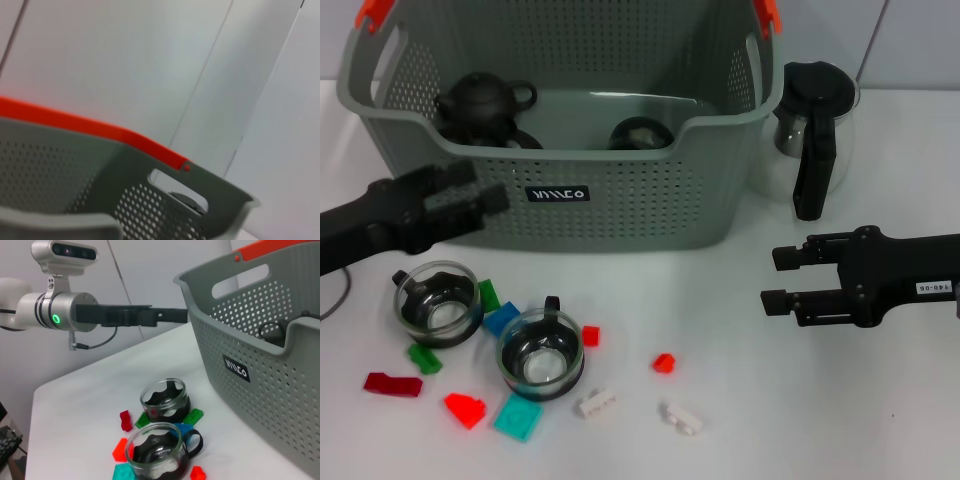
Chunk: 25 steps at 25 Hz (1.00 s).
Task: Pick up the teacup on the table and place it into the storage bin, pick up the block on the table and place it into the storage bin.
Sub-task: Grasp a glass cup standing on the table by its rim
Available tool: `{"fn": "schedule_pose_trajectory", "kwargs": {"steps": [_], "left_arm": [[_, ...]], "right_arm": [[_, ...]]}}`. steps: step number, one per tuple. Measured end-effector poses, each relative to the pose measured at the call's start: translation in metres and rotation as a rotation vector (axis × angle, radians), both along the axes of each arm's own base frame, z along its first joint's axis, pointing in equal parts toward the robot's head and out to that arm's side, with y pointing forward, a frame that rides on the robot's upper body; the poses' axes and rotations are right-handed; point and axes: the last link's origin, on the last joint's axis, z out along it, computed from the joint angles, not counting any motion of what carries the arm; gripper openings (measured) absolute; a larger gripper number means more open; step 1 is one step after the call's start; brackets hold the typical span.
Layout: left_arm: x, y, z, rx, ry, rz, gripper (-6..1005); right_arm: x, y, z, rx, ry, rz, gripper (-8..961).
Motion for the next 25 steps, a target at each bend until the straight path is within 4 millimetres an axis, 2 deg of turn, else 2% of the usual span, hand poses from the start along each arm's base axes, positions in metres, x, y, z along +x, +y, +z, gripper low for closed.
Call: {"fn": "schedule_pose_trajectory", "kwargs": {"steps": [4,5,6,7,10,13,17,25], "left_arm": [[0.005,-0.02,0.025,-0.124,-0.015,-0.044,857],[0.008,-0.033,0.043,-0.159,0.0,-0.072,857],[0.008,-0.033,0.043,-0.159,0.0,-0.072,857],[0.009,-0.037,0.051,-0.185,0.023,-0.063,857],[0.015,-0.04,0.062,-0.317,0.125,0.006,857],[0.025,-0.036,0.065,-0.429,0.237,0.06,857],[0.034,-0.026,0.068,-0.495,0.392,0.129,857],[0.053,0.001,0.038,-0.614,0.721,0.05,856]], "right_arm": [[-0.002,0.0,0.002,-0.013,0.002,-0.002,700],[-0.002,0.0,0.003,-0.013,0.002,-0.001,700],[-0.003,0.001,0.003,-0.011,0.002,0.0,700],[-0.003,0.001,0.004,-0.011,0.003,0.003,700],[-0.005,0.003,0.003,-0.014,0.002,0.01,700],[-0.007,0.004,0.003,-0.014,0.001,0.013,699],[-0.008,0.005,0.002,-0.013,-0.001,0.015,699],[-0.005,0.008,0.002,0.01,-0.006,0.002,698]]}}
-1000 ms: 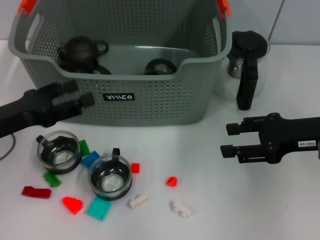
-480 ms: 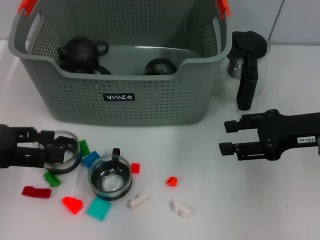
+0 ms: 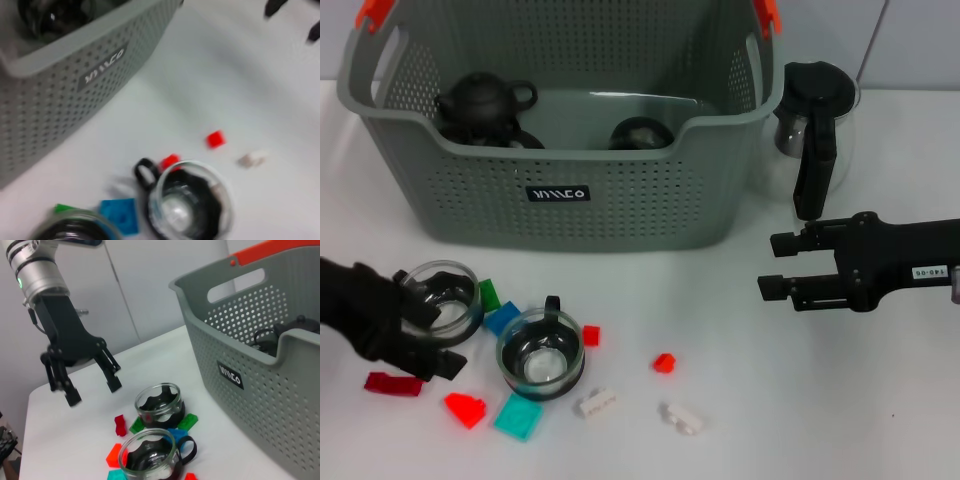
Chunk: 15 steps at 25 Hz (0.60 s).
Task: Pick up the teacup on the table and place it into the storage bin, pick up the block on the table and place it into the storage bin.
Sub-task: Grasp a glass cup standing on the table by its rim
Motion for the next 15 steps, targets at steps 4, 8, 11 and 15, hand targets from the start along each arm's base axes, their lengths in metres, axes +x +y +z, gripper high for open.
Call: {"fn": "schedule_pose_trajectory", "kwargs": {"steps": [4,8,11,15], "left_arm": [[0.008,0.015,-0.011,0.024,0.1,-0.06,856],[0.017,0.022,-0.022,0.018,0.177,-0.108,856],[0.019,0.026,-0.036,-0.003,0.27,-0.139,856],[0.023,0.03,-0.052,-0.004,0.39,-0.2,856]], "right_arm": [[0.001,0.001,-0.004,0.009,0.0,-0.014,698],[0.004,0.001,-0.007,0.004,0.0,-0.032,698],[0.005,0.002,-0.007,0.006,0.001,-0.035,698],[0.005,0.002,-0.006,0.007,0.001,-0.035,699]]}}
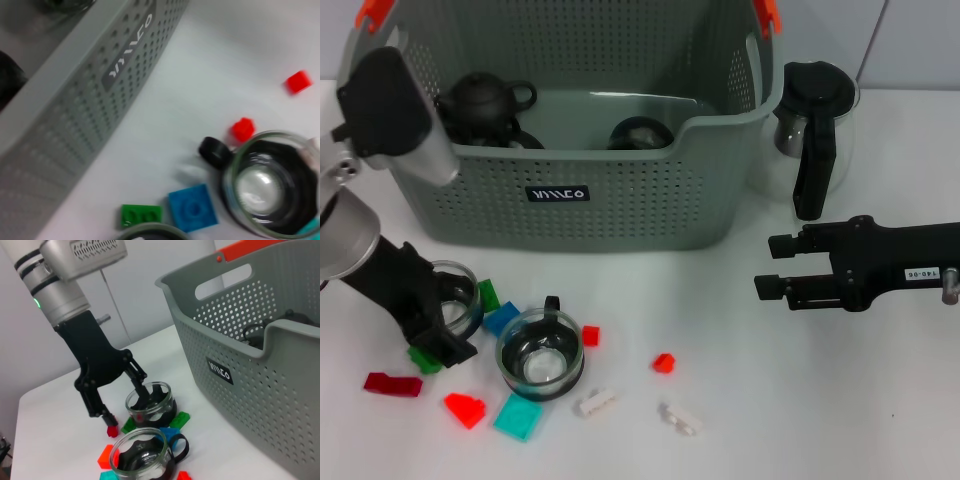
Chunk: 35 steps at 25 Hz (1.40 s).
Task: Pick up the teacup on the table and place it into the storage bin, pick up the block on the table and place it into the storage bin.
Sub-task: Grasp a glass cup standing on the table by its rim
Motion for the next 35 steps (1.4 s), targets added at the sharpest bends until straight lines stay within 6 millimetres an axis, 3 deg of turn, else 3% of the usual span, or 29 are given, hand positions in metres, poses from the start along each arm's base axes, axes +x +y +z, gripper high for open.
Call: {"fn": "schedule_pose_trajectory", "kwargs": {"steps": [13,35], "left_arm": [[0.007,0.005,-0.017,-0.007,0.086,-0.054,855],[-0.012,0.013,-0.031,0.0,0.098,0.019,729]], "right_arm": [[0.001,-0.001,0.001,-0.004,0.005,-0.003,701],[-0.001,-0.001,-0.001,-0.011,0.006,-0.001,701]]}}
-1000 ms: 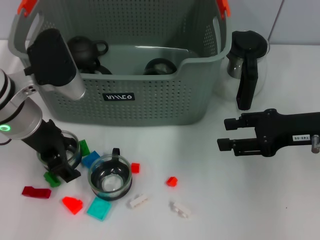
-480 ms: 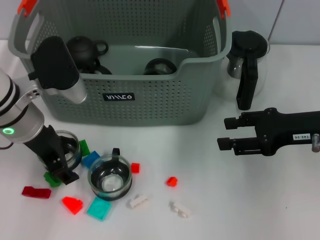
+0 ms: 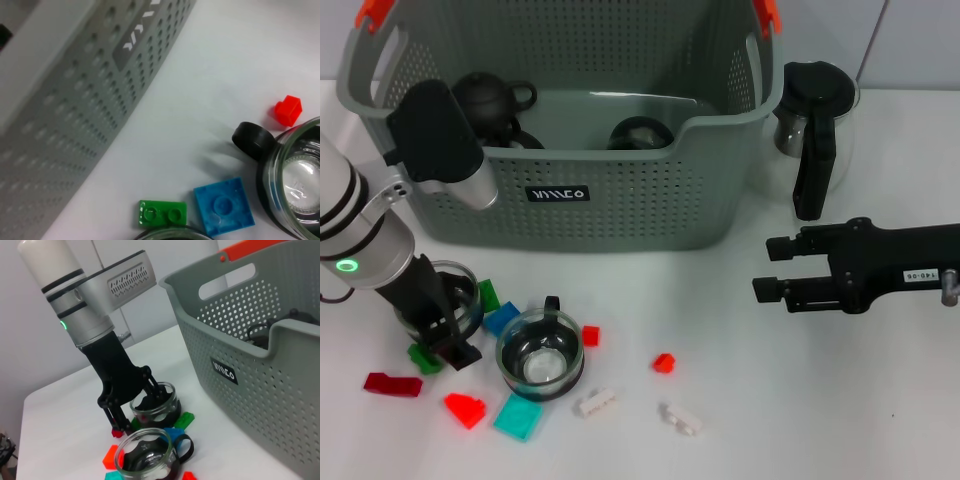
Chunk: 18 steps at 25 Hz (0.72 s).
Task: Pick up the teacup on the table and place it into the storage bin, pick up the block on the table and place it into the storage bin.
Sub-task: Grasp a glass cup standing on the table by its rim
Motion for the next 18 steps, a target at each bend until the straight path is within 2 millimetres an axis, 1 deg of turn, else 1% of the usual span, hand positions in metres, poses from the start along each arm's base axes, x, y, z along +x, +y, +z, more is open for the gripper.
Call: {"fn": "schedule_pose_trajectory", "kwargs": {"steps": [8,14,16,18], "left_arm": [[-0.0017,0.0055,0.0021,0.013,0.02,0.045,674],[-0.0053,0.0065,-0.0002,0.003,0.032,0.076,449],[-0.0057,0.0069,-0.0009,0.003,0.035,0.081,242],[-0.0053,0.0081,-0.0003,0.01,0.036,0.08,207]], "right_arm": [[0.0003,-0.0006,-0.0015,-0.008,0.001,-0.002,700],[0.0003,-0.0006,-0.0015,-0.008,0.0,-0.001,701],[0.0003,-0.0007,-0.0015,-0.009,-0.001,-0.001,701],[0.0002,-0.0007,-0.0016,-0.009,-0.001,-0.001,701]]}}
